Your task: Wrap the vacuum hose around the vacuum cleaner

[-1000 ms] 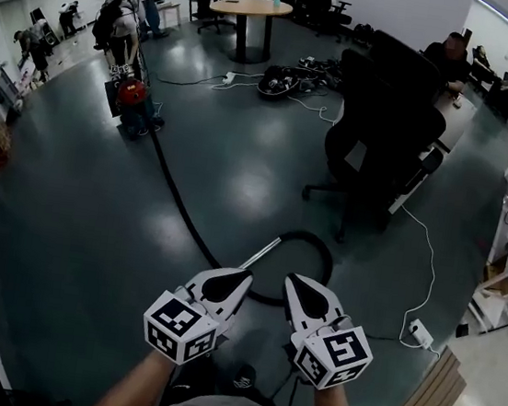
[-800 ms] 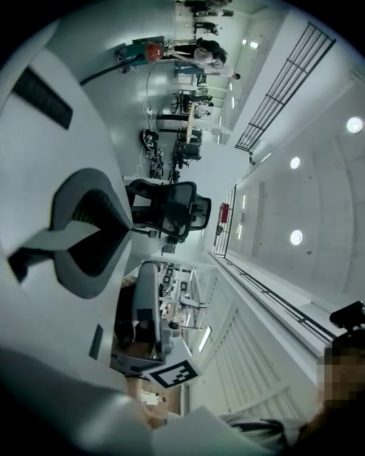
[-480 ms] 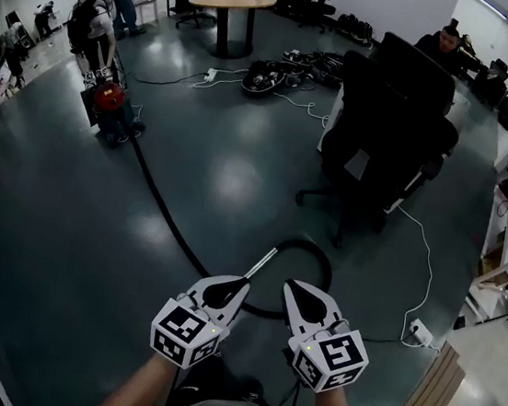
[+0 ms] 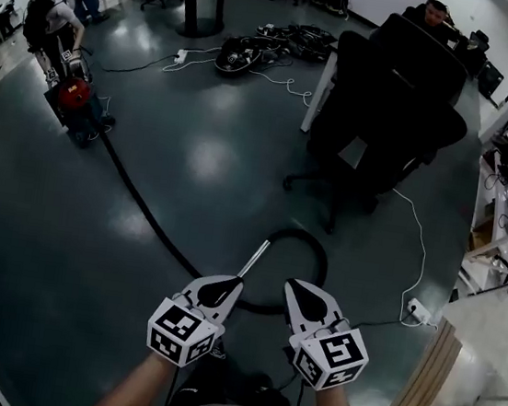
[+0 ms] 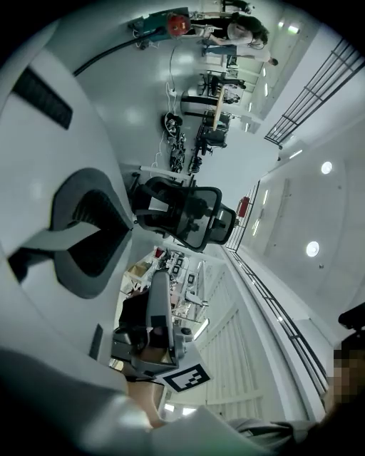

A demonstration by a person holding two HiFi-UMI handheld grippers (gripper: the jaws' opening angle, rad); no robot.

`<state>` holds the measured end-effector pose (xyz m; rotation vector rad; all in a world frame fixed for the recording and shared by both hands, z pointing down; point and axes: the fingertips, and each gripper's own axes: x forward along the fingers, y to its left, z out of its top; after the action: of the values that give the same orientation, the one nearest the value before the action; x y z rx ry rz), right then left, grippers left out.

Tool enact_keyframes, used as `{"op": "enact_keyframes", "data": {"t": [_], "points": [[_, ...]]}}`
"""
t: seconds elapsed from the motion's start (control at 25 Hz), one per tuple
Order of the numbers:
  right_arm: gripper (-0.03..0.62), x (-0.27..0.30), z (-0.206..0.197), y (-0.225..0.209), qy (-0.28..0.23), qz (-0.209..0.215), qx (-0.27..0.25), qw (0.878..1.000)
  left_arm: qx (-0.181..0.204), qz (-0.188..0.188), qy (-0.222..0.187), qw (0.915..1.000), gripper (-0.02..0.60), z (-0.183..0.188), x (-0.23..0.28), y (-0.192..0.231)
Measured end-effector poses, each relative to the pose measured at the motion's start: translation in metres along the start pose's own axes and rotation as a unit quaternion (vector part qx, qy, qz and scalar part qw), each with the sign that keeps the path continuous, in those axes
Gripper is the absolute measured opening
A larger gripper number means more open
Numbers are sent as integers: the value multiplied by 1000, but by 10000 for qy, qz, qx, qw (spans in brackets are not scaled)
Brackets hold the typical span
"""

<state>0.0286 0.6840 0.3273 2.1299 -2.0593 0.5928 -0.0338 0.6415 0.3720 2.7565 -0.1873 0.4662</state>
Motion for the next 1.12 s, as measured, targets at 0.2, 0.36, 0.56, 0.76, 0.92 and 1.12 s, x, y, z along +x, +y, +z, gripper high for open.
{"op": "enact_keyframes", "data": {"t": [0.2, 0.36, 0.56, 0.76, 0.92, 1.12], "points": [[5, 25, -29, -32, 271, -162, 110, 9994, -149, 77, 290, 9994, 6, -31, 36, 35], [5, 45, -66, -63, 487, -103, 178, 9986, -307, 293, 557, 9975, 6, -72, 73, 59], [5, 77, -131, -108, 688, 134, 276, 9972, -440, 686, 857, 9930, 6, -144, 124, 91], [5, 114, -208, -154, 926, 440, 152, 9946, -544, 1040, 1087, 9871, 6, -225, 181, 122], [5, 149, -286, -185, 1125, 624, 29, 9917, -489, 1098, 1359, 9834, 6, -304, 226, 151], [5, 197, -390, -202, 1338, 859, -147, 9872, -548, 1108, 1995, 9721, 8, -421, 267, 184]]}}
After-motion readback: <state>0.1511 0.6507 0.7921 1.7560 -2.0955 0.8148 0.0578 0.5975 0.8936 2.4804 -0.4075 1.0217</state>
